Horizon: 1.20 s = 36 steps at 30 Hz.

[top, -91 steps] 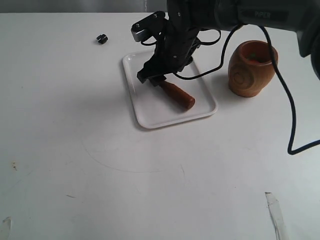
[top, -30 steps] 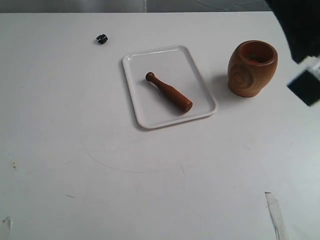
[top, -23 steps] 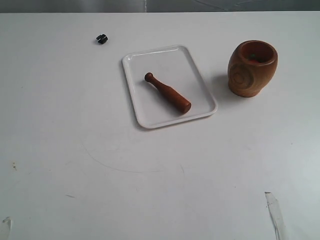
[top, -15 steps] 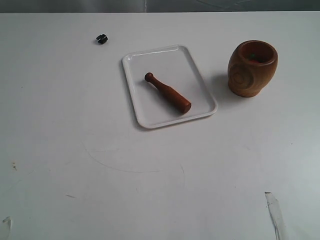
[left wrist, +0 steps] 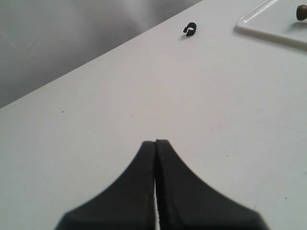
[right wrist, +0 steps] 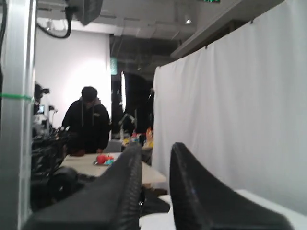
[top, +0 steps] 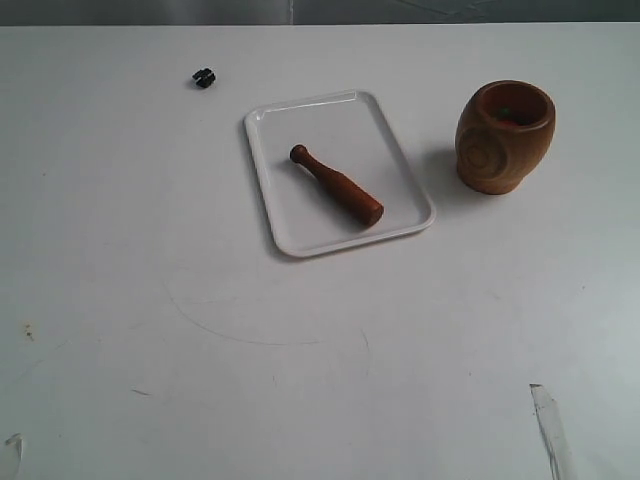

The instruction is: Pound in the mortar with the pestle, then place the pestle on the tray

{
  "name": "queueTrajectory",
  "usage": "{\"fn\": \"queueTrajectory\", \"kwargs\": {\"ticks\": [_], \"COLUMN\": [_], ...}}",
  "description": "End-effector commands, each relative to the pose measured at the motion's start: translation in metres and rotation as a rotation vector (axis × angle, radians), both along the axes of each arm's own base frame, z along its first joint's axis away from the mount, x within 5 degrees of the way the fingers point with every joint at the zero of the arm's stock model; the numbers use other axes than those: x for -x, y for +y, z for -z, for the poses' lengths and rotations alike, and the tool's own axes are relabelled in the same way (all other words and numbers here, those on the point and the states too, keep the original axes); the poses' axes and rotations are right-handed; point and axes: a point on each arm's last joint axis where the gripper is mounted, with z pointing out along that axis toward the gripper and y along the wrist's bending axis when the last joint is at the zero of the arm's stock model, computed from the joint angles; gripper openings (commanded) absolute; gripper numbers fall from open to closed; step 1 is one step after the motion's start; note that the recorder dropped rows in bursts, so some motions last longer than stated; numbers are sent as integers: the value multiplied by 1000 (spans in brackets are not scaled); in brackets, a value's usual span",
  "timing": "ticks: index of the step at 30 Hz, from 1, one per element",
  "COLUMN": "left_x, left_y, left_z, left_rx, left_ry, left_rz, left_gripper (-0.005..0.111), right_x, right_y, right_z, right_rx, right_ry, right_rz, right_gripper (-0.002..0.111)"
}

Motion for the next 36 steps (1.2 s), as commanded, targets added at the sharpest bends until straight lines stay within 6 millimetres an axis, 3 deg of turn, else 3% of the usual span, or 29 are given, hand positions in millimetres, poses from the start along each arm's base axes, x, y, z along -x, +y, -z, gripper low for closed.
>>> {"fn": "queueTrajectory", "kwargs": {"ticks": [1, 6, 12, 14, 19, 26, 30, 33, 36], "left_x": [0, 0, 0, 0, 0, 0, 0, 0, 0], "left_y": [-1, -1, -1, -1, -1, -1, -1, -1, -1], "left_z": [0, 0, 0, 0, 0, 0, 0, 0, 0], "left_rx": [15, 15, 15, 15, 15, 15, 15, 15, 15], "left_ry": [-4, -4, -4, -4, -4, -4, -4, -4, -4], "left_rz": [6, 6, 6, 6, 6, 6, 6, 6, 6], "left_gripper": [0, 0, 0, 0, 0, 0, 0, 0, 0], "right_x": [7, -3, -38, -47, -50, -49, -48, -50, -52], "right_y": [4, 5, -7, -14, -16, -16, -15, -17, -19], "right_z": [12, 21, 40, 42, 43, 42, 41, 39, 48], "right_rx": [123, 213, 214, 210, 161, 186, 282, 409, 530], "right_ry": [18, 137, 496, 519, 606, 559, 357, 44, 33], "right_rz": [-82, -6, 338, 461, 483, 492, 522, 631, 659], "right_gripper": [0, 0, 0, 0, 0, 0, 0, 0, 0]}}
